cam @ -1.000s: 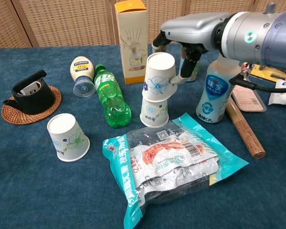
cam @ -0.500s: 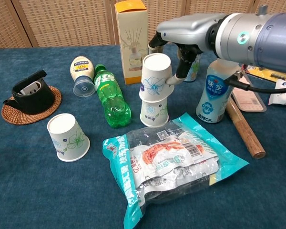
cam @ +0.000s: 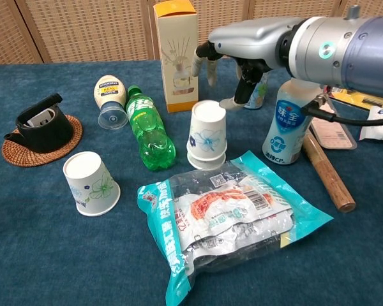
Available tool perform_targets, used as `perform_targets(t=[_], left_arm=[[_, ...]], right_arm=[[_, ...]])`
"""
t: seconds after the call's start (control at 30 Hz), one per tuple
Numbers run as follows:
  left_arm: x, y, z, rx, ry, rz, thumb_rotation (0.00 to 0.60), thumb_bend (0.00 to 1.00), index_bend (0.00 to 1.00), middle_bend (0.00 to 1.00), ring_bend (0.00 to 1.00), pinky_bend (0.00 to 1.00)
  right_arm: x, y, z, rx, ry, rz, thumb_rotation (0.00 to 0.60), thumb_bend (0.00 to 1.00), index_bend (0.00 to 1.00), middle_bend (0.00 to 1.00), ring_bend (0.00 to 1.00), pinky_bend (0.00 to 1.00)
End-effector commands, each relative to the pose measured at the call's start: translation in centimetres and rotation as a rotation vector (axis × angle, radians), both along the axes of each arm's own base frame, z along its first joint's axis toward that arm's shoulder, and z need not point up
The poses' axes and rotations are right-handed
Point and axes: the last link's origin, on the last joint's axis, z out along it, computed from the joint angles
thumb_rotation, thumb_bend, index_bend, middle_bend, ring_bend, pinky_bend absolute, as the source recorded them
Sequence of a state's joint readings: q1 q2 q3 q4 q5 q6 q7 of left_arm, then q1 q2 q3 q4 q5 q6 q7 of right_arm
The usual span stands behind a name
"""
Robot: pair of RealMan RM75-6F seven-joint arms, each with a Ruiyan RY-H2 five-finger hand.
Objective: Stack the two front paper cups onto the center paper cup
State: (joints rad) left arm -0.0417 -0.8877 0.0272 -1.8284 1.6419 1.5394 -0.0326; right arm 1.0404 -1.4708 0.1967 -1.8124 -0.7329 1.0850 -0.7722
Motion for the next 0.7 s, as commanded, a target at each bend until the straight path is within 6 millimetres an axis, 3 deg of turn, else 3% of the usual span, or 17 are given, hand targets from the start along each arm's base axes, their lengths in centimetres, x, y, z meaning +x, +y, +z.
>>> perform_targets(t=[0.03, 0.33, 0.5, 0.7], left_arm=[[0.0, 0.0, 0.0, 0.0, -0.001, 0.0, 0.6, 0.27, 0.05, 0.0, 0.0, 0.09], [0.0, 0.0, -0.1, -0.003, -0.001, 0.0, 0.6, 0.27, 0.05, 0.0, 0.0, 0.09], [0.1, -0.1, 0.0, 0.001, -0.001, -0.002, 0.6, 0.27, 0.05, 0.0, 0.0, 0.09], [0.1, -0.1, 0.1, 0.001, 0.001, -0.002, 0.6, 0.27, 0.05, 0.0, 0.0, 0.09]], right_arm=[[0.0, 0.1, 0.3, -0.003, -0.003, 0.004, 0.6, 0.38, 0.22, 0.34, 0.1, 0.39], [0.9, 0.8, 2.7, -0.041, -0.059, 0.044, 0.6, 0.38, 0.22, 0.33, 0.09, 0.38], [0.0, 1.6, 4.8, -0.082, -0.095, 0.051, 0.6, 0.38, 0.23, 0.31, 0.09, 0.39], [-2.8, 3.1, 7.3, -0.141, -0.114, 0.064, 0.6, 0.29, 0.18, 0.12, 0.0, 0.34]])
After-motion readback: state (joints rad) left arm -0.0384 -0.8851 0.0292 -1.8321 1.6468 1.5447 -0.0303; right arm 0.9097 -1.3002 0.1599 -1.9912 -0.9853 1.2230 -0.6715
